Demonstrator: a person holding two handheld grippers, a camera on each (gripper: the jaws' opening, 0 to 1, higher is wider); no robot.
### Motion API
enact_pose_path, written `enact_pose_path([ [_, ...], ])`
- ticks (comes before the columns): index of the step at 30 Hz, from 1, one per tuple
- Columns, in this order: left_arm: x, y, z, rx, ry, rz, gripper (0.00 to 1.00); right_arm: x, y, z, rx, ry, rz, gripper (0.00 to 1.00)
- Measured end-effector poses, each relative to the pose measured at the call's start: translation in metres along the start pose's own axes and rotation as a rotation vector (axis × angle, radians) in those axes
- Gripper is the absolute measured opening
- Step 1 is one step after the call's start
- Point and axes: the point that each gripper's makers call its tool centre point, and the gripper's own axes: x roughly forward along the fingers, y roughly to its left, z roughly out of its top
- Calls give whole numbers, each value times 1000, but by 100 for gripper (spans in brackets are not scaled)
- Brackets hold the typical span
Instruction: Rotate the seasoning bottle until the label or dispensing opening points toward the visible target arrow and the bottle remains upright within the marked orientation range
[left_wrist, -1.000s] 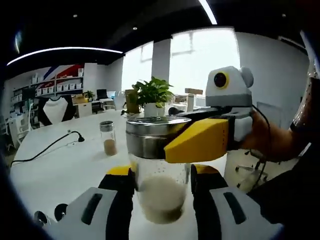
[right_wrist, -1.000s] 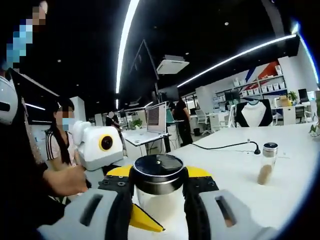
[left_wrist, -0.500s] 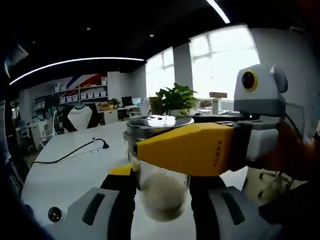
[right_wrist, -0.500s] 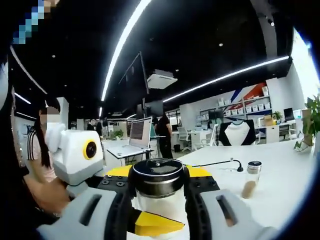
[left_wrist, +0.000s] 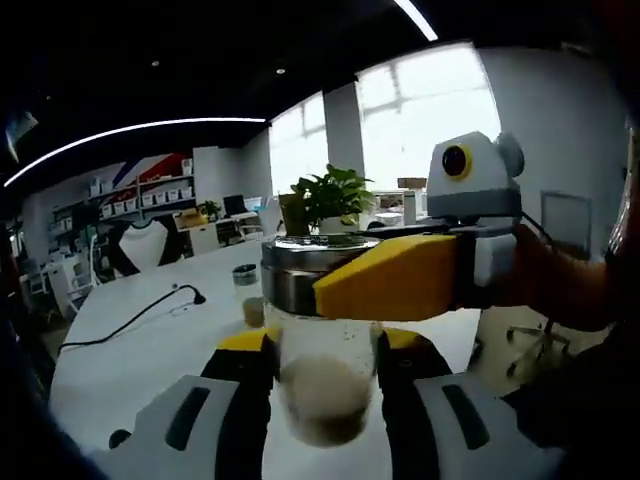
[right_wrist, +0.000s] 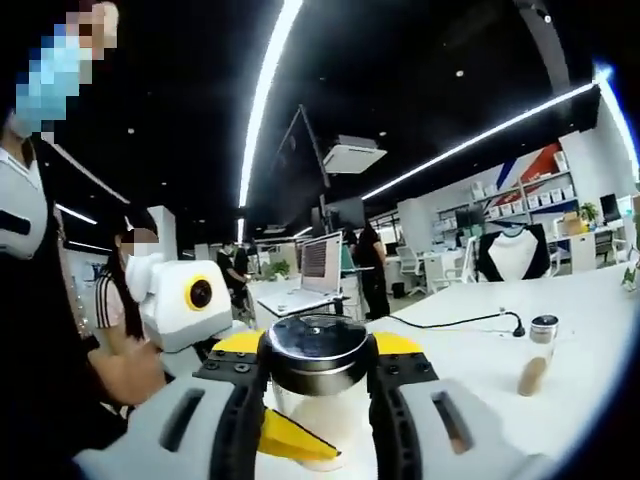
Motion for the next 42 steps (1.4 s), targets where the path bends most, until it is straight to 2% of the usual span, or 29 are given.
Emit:
enact_pose_path([
  [3,-1,-7,4,-4,-19,-71,44,-4,5,3,19,-7,84,36],
  [6,-1,-9,6,-26,-28,-110,44,-5,6,6,16,-4,120,36],
  [9,1,-10,7,-28,-28,-106,44,-6,0,7,8,2,128,36],
  [13,2,-7,9,-43,-40,-61,43,-5,-1,9,3,-20,114,36],
  [14,3,-6,9,-49,-39,-47,43,-5,-1,9,-1,-27,100,37],
  [16,4,4,6,-54,-17,38,43,-2,-4,7,-42,-24,39,37],
  [20,5,16,1,-6,19,160,43,8,-8,3,-123,-5,-132,37],
  [23,5,15,4,-16,5,189,43,11,-9,6,-153,-16,-218,38],
  [25,4,16,5,-16,2,204,43,13,-8,7,-167,-19,-235,38],
  [31,1,17,7,7,1,210,43,14,-7,9,-182,1,-205,37],
  [35,-2,17,9,25,-4,200,43,12,-3,10,-167,9,-153,37],
  [39,-5,12,15,37,-17,153,43,9,0,15,-90,-12,-54,36],
  [40,-6,10,16,43,-19,137,43,6,-5,16,-83,-14,-35,36],
  [42,-6,4,19,44,-31,72,43,3,-4,19,-84,-18,18,36],
])
